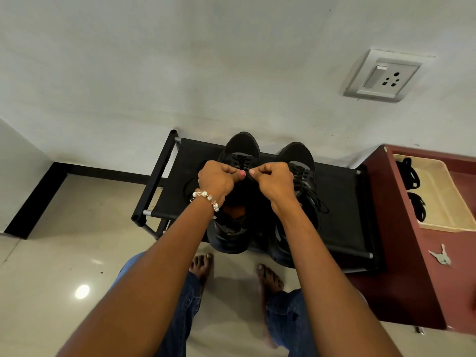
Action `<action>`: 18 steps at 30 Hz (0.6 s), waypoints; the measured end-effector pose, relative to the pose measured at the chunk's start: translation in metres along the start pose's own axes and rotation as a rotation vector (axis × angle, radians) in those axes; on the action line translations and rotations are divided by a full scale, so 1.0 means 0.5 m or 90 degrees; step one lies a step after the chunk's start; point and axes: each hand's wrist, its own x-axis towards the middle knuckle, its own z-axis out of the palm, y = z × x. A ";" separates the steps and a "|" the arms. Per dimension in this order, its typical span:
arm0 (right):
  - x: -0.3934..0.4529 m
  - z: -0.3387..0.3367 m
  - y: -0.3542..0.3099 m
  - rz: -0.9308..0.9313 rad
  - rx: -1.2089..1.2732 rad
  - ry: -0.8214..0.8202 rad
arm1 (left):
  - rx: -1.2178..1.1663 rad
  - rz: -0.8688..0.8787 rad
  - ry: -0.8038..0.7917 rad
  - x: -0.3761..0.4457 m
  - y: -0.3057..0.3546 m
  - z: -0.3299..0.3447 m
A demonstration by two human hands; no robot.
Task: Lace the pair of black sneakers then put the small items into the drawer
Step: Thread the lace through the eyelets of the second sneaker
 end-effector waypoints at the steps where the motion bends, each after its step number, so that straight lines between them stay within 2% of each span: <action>1: 0.001 0.001 -0.001 0.007 -0.019 0.008 | 0.005 0.003 -0.005 0.001 0.001 -0.001; 4: 0.007 -0.002 -0.003 0.066 0.026 0.029 | 0.018 0.027 -0.031 0.004 0.003 -0.016; 7: 0.017 -0.047 -0.020 0.165 0.337 0.045 | 0.058 0.048 -0.069 0.008 0.003 -0.038; 10: 0.024 -0.111 -0.026 0.176 0.722 0.063 | 0.175 0.059 -0.089 0.004 0.000 -0.054; 11: 0.024 -0.123 -0.023 0.164 0.792 0.081 | 0.245 0.056 -0.091 0.001 0.000 -0.057; 12: 0.023 -0.129 -0.019 0.142 0.787 0.104 | 0.306 0.049 -0.089 -0.003 0.002 -0.060; 13: 0.024 -0.128 -0.015 0.103 0.710 0.123 | 0.335 0.040 -0.090 -0.005 0.002 -0.061; 15: 0.022 -0.115 -0.012 -0.016 0.384 0.112 | 0.322 0.025 -0.106 -0.005 0.004 -0.064; 18: 0.022 -0.074 -0.001 -0.230 -0.193 -0.028 | 0.314 0.016 -0.128 -0.001 0.001 -0.064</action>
